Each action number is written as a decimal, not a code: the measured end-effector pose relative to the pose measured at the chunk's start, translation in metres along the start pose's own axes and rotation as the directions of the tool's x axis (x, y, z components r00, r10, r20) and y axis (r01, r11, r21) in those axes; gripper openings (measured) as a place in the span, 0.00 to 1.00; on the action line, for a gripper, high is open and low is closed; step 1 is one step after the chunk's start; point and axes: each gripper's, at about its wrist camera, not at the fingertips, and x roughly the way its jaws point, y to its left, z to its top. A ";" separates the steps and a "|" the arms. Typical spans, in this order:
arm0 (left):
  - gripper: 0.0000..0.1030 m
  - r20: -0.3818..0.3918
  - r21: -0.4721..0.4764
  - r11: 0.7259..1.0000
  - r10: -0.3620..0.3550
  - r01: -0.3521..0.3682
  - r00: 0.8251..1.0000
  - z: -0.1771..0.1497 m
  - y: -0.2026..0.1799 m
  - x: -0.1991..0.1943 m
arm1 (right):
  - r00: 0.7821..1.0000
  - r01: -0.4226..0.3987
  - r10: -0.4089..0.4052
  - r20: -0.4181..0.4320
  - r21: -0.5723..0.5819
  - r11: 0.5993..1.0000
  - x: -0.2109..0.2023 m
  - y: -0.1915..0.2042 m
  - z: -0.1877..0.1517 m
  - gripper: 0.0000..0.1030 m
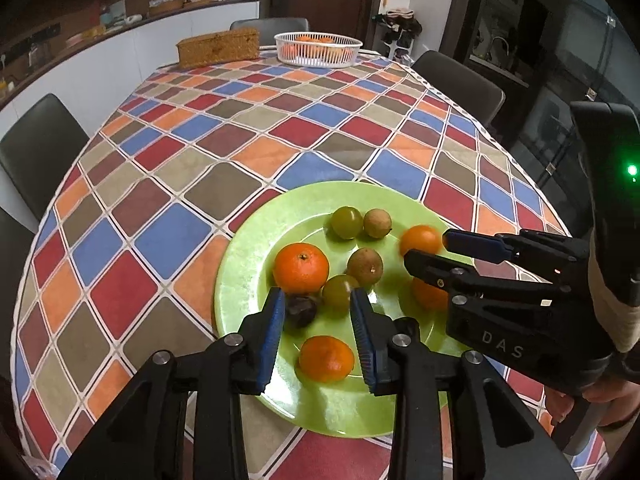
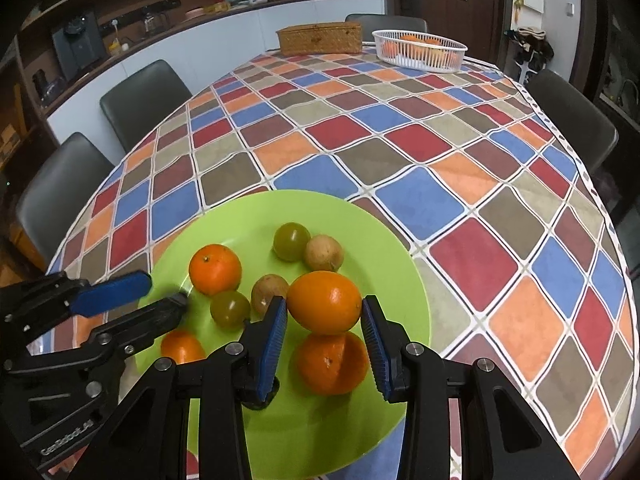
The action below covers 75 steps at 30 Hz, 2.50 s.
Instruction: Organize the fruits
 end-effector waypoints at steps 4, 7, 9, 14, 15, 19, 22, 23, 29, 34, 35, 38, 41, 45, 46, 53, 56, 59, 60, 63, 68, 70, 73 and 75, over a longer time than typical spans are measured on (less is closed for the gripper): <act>0.36 0.025 0.017 1.000 0.021 -0.021 0.999 -0.004 -0.004 -0.012 | 1.000 0.005 -0.005 0.023 -0.004 1.000 -0.011 0.001 -0.004 0.43; 0.39 0.049 0.022 1.000 0.020 -0.021 0.999 -0.009 -0.007 -0.024 | 0.999 0.003 -0.003 0.048 -0.009 1.000 -0.026 0.002 -0.009 0.43; 0.42 0.073 0.023 0.999 0.022 -0.024 0.997 -0.013 -0.010 -0.035 | 0.997 0.006 -0.006 0.071 -0.010 1.000 -0.037 0.002 -0.013 0.45; 0.49 0.136 0.031 0.998 0.053 -0.057 0.989 -0.022 -0.020 -0.067 | 0.992 0.002 -0.003 0.130 0.007 1.000 -0.075 0.002 -0.030 0.49; 0.51 0.147 0.030 0.998 0.056 -0.061 0.988 -0.024 -0.021 -0.073 | 0.989 -0.008 0.005 0.145 0.016 1.000 -0.085 0.001 -0.034 0.49; 0.56 0.197 0.022 0.997 0.062 -0.067 0.978 -0.035 -0.031 -0.101 | 0.981 -0.006 0.000 0.194 0.028 1.000 -0.117 0.000 -0.050 0.51; 0.62 0.239 0.034 0.995 0.087 -0.098 0.967 -0.045 -0.040 -0.121 | 0.971 0.022 -0.028 0.236 0.031 0.999 -0.139 0.003 -0.062 0.57; 0.63 0.253 0.038 0.993 0.095 -0.108 0.963 -0.049 -0.043 -0.127 | 0.966 0.033 -0.038 0.255 0.027 0.999 -0.148 0.005 -0.068 0.58; 0.75 0.330 0.049 0.986 0.133 -0.158 0.935 -0.077 -0.059 -0.161 | 0.946 0.074 -0.076 0.315 0.016 0.997 -0.184 0.011 -0.099 0.67; 0.86 0.379 0.049 0.981 0.157 -0.189 0.912 -0.102 -0.071 -0.183 | 0.939 0.091 -0.095 0.332 0.028 0.995 -0.204 0.012 -0.127 0.70; 0.87 0.380 0.050 0.981 0.155 -0.187 0.912 -0.106 -0.072 -0.186 | 0.937 0.096 -0.100 0.336 0.030 0.995 -0.207 0.013 -0.132 0.72; 0.90 0.386 0.048 0.982 0.149 -0.180 0.911 -0.118 -0.078 -0.194 | 0.931 0.105 -0.112 0.347 0.038 0.994 -0.219 0.014 -0.148 0.72; 0.91 0.393 0.047 0.982 0.152 -0.185 0.907 -0.128 -0.082 -0.200 | 0.928 0.107 -0.116 0.354 0.045 0.993 -0.228 0.015 -0.161 0.72; 0.93 0.401 0.046 0.983 0.147 -0.180 0.904 -0.140 -0.088 -0.208 | 0.924 0.107 -0.119 0.364 0.051 0.993 -0.238 0.017 -0.178 0.72; 0.93 0.404 0.044 0.983 0.147 -0.180 0.903 -0.142 -0.089 -0.210 | 0.923 0.106 -0.118 0.367 0.053 0.993 -0.240 0.017 -0.181 0.72; 0.94 0.417 0.047 0.984 0.139 -0.174 0.898 -0.157 -0.097 -0.219 | 0.911 0.105 -0.122 0.393 0.064 0.992 -0.255 0.016 -0.199 0.72; 0.95 0.427 0.049 0.984 0.133 -0.170 0.894 -0.162 -0.100 -0.224 | 0.905 0.108 -0.126 0.406 0.067 0.992 -0.262 0.017 -0.205 0.72; 0.95 0.440 0.051 0.983 0.135 -0.174 0.888 -0.166 -0.102 -0.228 | 0.900 0.111 -0.129 0.417 0.069 0.991 -0.267 0.018 -0.210 0.72; 0.95 0.442 0.052 0.984 0.132 -0.172 0.887 -0.168 -0.103 -0.230 | 0.899 0.111 -0.129 0.419 0.068 0.992 -0.269 0.018 -0.211 0.72; 0.95 0.448 0.052 0.984 0.129 -0.169 0.885 -0.172 -0.105 -0.232 | 0.894 0.114 -0.132 0.428 0.067 0.991 -0.273 0.019 -0.216 0.72; 0.95 0.457 0.051 0.984 0.127 -0.169 0.880 -0.176 -0.106 -0.238 | 0.890 0.118 -0.136 0.436 0.068 0.991 -0.279 0.021 -0.222 0.72; 0.95 0.464 0.054 0.984 0.124 -0.168 0.877 -0.177 -0.106 -0.241 | 0.888 0.116 -0.134 0.439 0.068 0.991 -0.281 0.022 -0.223 0.72; 0.97 0.478 0.053 0.983 0.128 -0.174 0.869 -0.178 -0.107 -0.246 | 0.885 0.111 -0.130 0.447 0.069 0.991 -0.286 0.024 -0.224 0.72; 0.97 0.482 0.054 0.983 0.128 -0.175 0.867 -0.178 -0.107 -0.248 | 0.883 0.111 -0.130 0.451 0.067 0.992 -0.288 0.025 -0.225 0.72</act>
